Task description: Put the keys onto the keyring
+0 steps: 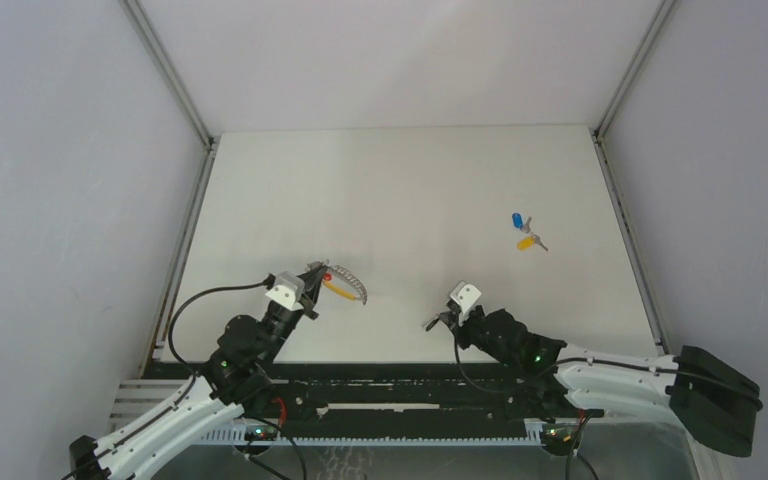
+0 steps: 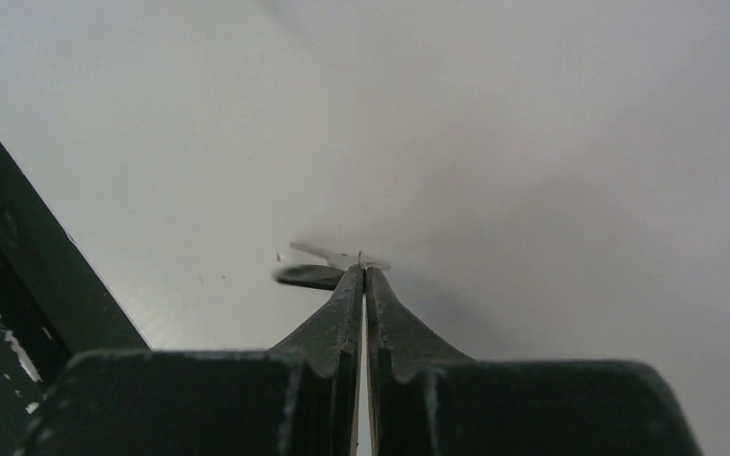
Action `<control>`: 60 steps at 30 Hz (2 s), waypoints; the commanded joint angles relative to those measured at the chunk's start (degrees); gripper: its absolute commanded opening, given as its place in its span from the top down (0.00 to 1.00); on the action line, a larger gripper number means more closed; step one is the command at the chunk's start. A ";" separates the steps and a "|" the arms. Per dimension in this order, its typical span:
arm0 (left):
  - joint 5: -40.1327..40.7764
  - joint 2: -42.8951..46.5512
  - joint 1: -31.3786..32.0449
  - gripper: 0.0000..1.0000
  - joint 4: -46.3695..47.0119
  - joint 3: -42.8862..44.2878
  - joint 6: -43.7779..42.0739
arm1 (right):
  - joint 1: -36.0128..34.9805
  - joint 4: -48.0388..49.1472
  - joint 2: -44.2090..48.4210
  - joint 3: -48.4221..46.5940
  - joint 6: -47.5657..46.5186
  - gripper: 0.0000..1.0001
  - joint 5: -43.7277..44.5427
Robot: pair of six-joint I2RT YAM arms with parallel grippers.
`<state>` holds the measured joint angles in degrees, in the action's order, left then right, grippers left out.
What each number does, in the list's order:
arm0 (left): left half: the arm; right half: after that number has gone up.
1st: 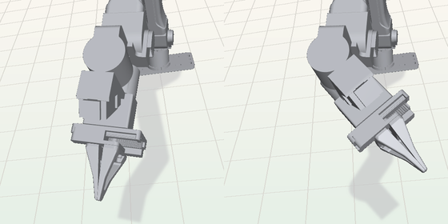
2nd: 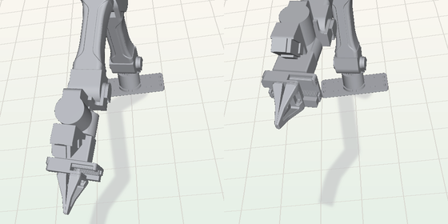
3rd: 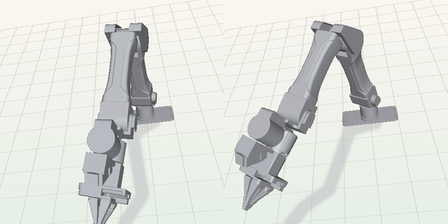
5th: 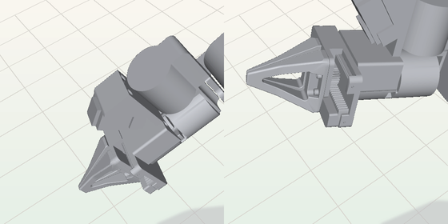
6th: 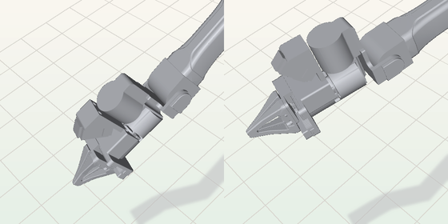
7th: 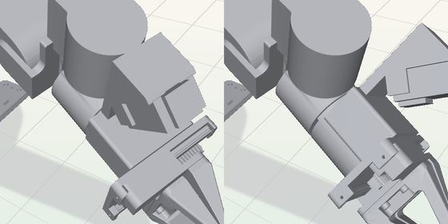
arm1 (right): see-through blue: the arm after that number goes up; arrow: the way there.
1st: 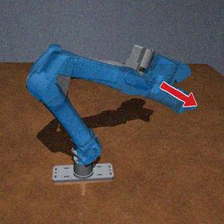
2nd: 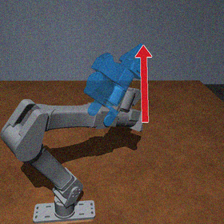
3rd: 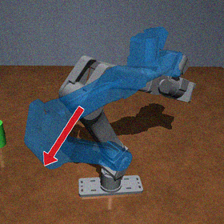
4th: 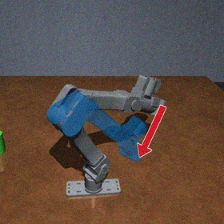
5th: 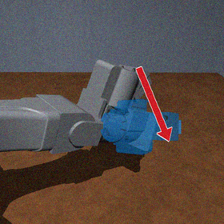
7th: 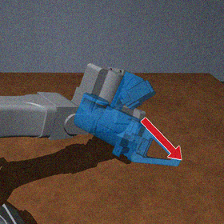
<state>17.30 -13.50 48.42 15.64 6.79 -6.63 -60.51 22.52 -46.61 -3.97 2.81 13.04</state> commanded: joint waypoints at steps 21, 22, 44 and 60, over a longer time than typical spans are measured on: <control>-0.95 -0.17 0.27 1.00 5.19 -1.16 -0.01 | 5.52 24.85 -28.97 -10.03 -2.47 1.00 -8.73; -0.98 -0.21 0.27 1.00 5.19 -1.16 0.04 | 5.57 26.18 -30.47 -10.32 -2.46 1.00 -8.94; -1.55 -0.43 0.27 0.99 5.63 -1.34 0.55 | 5.53 36.14 -51.14 -17.88 -4.15 1.00 -11.69; -0.27 1.18 0.27 1.00 5.04 -1.49 0.31 | 9.58 -3.17 -33.89 -27.81 -0.80 0.71 -17.60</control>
<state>16.40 -13.72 48.42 16.62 6.31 -6.59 -53.34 34.13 -86.30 -27.20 0.19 -1.04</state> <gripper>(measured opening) 0.010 0.261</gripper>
